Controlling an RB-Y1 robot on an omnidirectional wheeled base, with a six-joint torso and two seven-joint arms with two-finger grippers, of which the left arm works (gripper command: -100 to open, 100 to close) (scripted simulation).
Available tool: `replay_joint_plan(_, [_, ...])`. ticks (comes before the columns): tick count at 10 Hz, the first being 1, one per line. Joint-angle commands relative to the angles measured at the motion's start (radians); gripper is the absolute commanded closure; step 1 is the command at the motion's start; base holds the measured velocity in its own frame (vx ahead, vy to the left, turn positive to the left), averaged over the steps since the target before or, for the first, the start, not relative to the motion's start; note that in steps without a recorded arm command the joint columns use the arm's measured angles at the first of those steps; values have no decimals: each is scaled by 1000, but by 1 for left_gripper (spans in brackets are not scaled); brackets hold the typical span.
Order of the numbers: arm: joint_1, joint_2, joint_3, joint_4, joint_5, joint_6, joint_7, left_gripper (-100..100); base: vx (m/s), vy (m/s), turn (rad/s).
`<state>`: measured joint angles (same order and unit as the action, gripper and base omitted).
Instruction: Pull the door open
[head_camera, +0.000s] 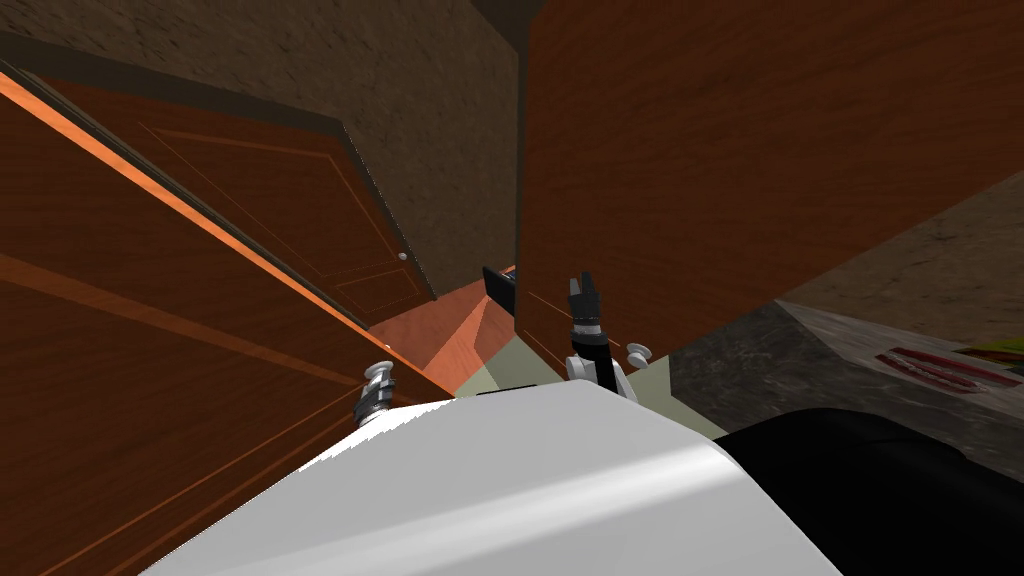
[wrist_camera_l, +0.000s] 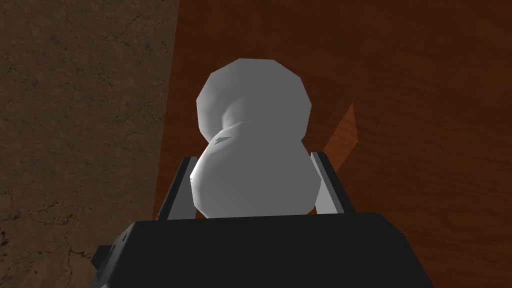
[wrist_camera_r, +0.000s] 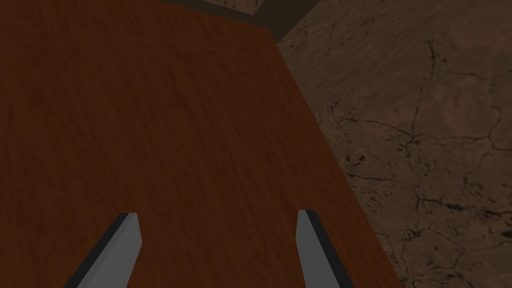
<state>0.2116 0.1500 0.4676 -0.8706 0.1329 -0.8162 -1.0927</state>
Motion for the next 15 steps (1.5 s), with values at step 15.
replay_joint_plan(15, [7, 29, -99, -15, 80, -9, 395, 100, -17, 1, 9])
